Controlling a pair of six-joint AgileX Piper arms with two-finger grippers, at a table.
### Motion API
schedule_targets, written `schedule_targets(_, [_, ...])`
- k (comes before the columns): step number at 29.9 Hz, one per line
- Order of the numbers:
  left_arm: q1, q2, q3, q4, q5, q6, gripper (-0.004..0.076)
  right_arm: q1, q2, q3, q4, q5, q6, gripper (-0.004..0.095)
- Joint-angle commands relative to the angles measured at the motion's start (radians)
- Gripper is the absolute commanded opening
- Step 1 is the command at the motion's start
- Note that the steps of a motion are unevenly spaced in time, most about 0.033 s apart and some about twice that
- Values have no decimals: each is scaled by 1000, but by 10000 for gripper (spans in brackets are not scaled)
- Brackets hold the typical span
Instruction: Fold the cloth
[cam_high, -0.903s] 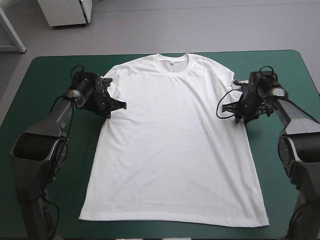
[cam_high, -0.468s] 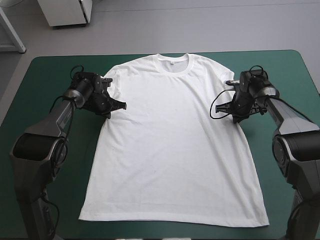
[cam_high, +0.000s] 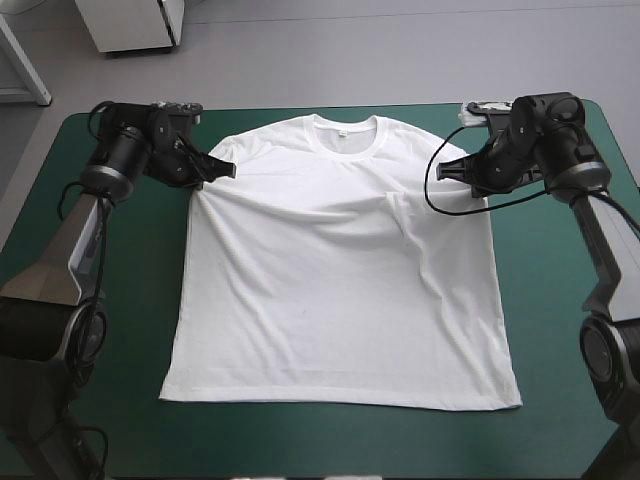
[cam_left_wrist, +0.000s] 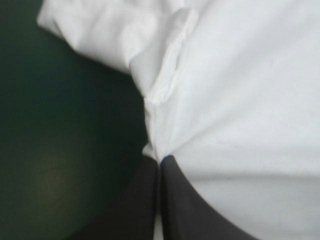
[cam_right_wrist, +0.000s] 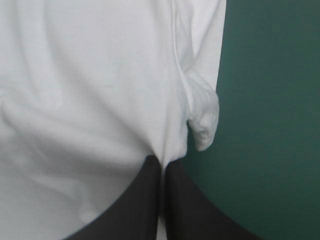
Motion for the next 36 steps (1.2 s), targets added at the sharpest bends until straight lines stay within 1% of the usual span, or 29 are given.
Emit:
schedule_targets(1, [0,-123,-70,-25,-7,-2,-22,0,-114,-31,-7,-15,-21,-15])
schedule_targets(6, [0,-212,-134,-56,-7,6,-22,0,-223,-31,-12,-29,-39,-15])
schedule_targets(8, [0,-245,-163,-81,-1,49,-22,0,-265,-31,-19,-36,-39,-15])
schedule_targets(11, [0,-299,-196,-123,2,71,-22,0,-333,-31,-31,-52,-41,-15])
schedule_targets(18, [0,-394,-222,-126,-2,72,-22,0,-446,-47,-31,-60,-51,-14])
schedule_targets(27, [0,-458,-244,-149,-28,82,-22,0,-449,-238,-31,-58,-53,-14])
schedule_targets(33, [0,-434,-248,-149,-111,108,-22,0,-406,-245,-37,-68,-58,-15])
schedule_targets(36, [0,-395,-248,-149,-168,110,-22,0,-353,-245,-42,-124,-58,-15])
